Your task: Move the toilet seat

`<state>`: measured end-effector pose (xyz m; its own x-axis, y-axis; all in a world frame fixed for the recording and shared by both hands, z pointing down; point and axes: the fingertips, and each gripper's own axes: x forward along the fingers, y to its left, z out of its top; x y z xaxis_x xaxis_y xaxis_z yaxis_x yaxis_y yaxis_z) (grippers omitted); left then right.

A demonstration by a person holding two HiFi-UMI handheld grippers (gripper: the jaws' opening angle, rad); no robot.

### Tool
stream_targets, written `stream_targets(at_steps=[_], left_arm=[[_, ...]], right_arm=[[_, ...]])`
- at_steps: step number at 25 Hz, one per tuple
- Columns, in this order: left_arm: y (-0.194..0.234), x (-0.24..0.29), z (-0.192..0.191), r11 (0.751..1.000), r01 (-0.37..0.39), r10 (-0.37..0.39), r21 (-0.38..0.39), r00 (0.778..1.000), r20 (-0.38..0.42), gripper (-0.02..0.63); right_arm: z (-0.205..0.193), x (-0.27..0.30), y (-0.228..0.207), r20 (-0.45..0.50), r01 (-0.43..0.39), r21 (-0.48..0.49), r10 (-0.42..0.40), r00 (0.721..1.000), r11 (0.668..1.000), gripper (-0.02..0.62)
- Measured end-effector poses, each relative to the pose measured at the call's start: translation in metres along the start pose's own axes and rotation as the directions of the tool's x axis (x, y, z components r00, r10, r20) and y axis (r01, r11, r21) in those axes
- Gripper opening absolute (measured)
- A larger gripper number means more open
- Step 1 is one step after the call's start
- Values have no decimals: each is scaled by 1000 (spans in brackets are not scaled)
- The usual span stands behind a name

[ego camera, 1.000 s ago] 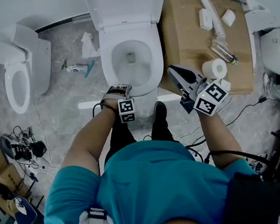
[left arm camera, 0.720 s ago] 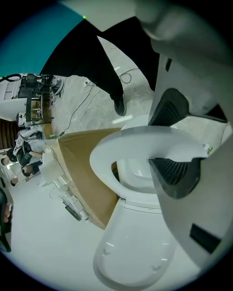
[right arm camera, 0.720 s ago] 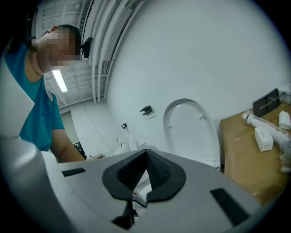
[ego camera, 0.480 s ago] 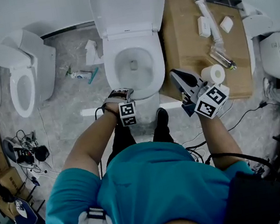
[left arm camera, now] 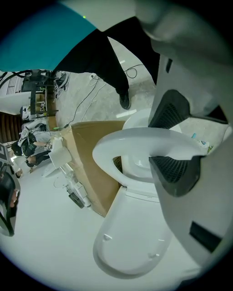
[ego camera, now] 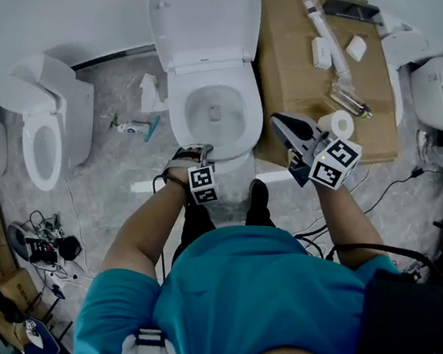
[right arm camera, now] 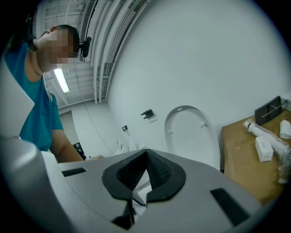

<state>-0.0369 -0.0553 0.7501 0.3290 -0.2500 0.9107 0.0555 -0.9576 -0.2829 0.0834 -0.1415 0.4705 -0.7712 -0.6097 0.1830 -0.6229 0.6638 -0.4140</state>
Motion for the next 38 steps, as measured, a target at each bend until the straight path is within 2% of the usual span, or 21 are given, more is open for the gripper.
stream_targets(at_steps=[19,38], left_arm=[[44,-27,5,994,-84,86,-68,995,41,165],[105,-63,13,974,-178,191,-141,978,82,144]], right_arm=[[19,-3,-3,19,-1,-17,2,1000,1000,-8],[31,-9,2,36,8,-26,-8,999,1000,-8]])
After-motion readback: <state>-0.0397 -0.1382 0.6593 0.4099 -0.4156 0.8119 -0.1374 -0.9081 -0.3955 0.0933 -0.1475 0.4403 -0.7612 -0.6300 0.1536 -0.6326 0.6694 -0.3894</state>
